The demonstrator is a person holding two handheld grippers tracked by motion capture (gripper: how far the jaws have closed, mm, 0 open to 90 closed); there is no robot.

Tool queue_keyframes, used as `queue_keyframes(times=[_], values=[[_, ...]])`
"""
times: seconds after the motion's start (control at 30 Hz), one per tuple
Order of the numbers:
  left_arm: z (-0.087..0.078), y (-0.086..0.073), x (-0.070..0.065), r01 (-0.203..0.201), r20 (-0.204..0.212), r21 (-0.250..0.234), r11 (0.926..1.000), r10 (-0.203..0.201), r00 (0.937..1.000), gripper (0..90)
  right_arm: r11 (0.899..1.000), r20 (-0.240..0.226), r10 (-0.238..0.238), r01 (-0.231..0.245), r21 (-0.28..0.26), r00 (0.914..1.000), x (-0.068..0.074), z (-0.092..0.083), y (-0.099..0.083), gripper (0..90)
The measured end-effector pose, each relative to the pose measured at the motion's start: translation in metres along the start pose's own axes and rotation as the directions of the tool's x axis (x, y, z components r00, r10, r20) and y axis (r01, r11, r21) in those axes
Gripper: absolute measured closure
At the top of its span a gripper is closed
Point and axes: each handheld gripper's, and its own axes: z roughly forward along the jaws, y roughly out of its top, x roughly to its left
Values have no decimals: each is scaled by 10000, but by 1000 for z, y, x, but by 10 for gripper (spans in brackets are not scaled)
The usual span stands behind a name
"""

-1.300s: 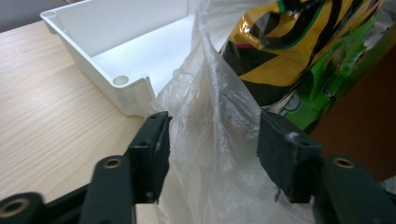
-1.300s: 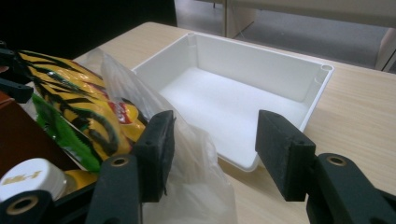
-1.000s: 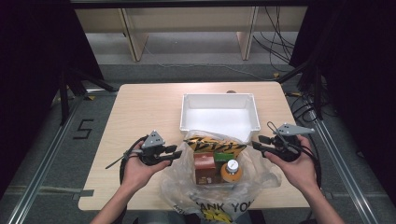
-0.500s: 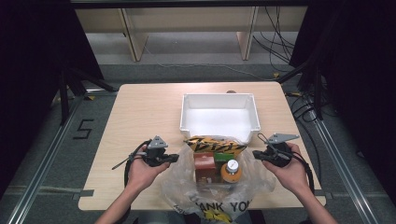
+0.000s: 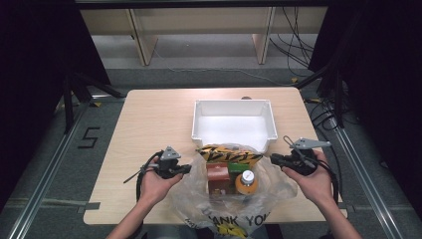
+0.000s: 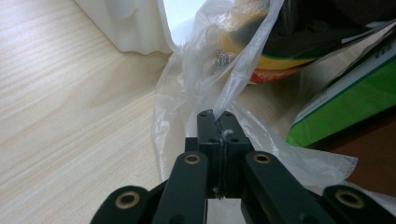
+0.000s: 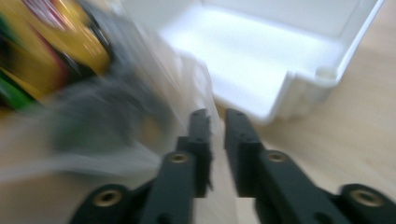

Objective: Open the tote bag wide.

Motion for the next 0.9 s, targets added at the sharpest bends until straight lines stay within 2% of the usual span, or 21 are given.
queue_keyframes(times=[0.03, 0.07, 0.1, 0.13, 0.17, 0.23, 0.3, 0.37, 0.4, 0.43, 0.47, 0.5, 0.53, 0.57, 0.63, 0.67, 0.7, 0.73, 0.77, 0.87, 0.9], values=[[0, 1, 0, -61, 5, -45, 10000, 61, 10000, 885, 9992, -107, 306, -308, -248, 9995, 4, -6, 3, 717], [0, 1, 0, -198, -1, -87, 9998, 198, 9998, 882, 9979, -279, 390, -404, -512, 9988, 7, -11, 6, 688], [0, 1, -1, -132, -74, -144, 9998, 131, 9999, 878, 9978, -337, 294, -314, -578, 9990, 10, -16, 8, 657], [0, 1, -1, -152, -72, -141, 9998, 151, 9999, 876, 9960, -305, -112, 85, -886, 9995, 10, -19, 10, 633], [-1, 1, -1, -162, -80, -137, 9998, 161, 9998, 874, 9953, -475, -138, 92, -960, 9988, 15, -22, 11, 607], [-1, 1, -1, -247, -138, -137, 9996, 245, 9996, 871, 9969, -789, -177, 115, -784, 9967, 21, -25, 11, 586], [-1, 2, 0, -282, -144, -158, 9995, 279, 9995, 868, 9982, -990, 0, -59, -590, 9951, 28, -21, 7, 560], [-1, 2, 0, -306, -42, -149, 9994, 305, 9995, 868, 9998, -1047, -200, 191, -93, 9943, 30, -13, 3, 542], [-1, 2, 0, -316, -24, -164, 9994, 316, 9995, 870, 9982, -950, -581, 595, 124, 9938, 27, -9, 1, 542], [-1, 2, 0, -300, -42, -197, 9994, 299, 9995, 872, 9975, -1116, -203, 277, 653, 9936, 28, -4, -1, 542], [0, 3, -1, -253, -61, -228, 9994, 251, 9997, 873, 9921, -1141, -88, 229, 1231, 9934, 28, 5, -6, 572], [0, 3, 0, -278, -28, -207, 9994, 277, 9996, 873, 9921, -1141, -88, 229, 1231, 9934, 28, 5, -6, 572], [0, 3, 0, -324, 21, -211, 9993, 324, 9995, 873, 9900, -1133, -296, 447, 1336, 9931, 26, 9, -8, 604], [1, 3, 0, -311, 47, -188, 9993, 312, 9995, 873, 9861, -1097, -244, 419, 1605, 9937, 24, 13, -10, 656], [2, 3, 1, -283, 72, -107, 9995, 283, 9996, 873, 9820, -1030, -399, 580, 1795, 9939, 21, 18, -12, 749], [3, 3, 1, -337, 5, -161, 9993, 337, 9994, 874, 9849, -909, -389, 535, 1647, 9951, 21, 22, -15, 793], [3, 4, 2, -294, 22, -149, 9995, 294, 9996, 874, 9812, -830, -424, 571, 1844, 9956, 19, 23, -15, 837], [5, 4, 1, -180, -18, -210, 9996, 180, 9998, 875, 9810, -745, -451, 582, 1851, 9962, 17, 24, -16, 862], [5, 5, 2, -345, 44, -90, 9994, 345, 9994, 875, 9792, -640, -52, 181, 2023, 9979, 18, 25, -17, 880], [10, 6, 2, -284, 20, -37, 9996, 284, 9996, 876, 9750, -375, -278, 354, 2196, 9989, 10, 29, -19, 897], [11, 6, 3, -397, -6, 77, 9992, 397, 9992, 876, 9682, -256, -651, 693, 2404, 9976, 6, 29, -21, 898]])
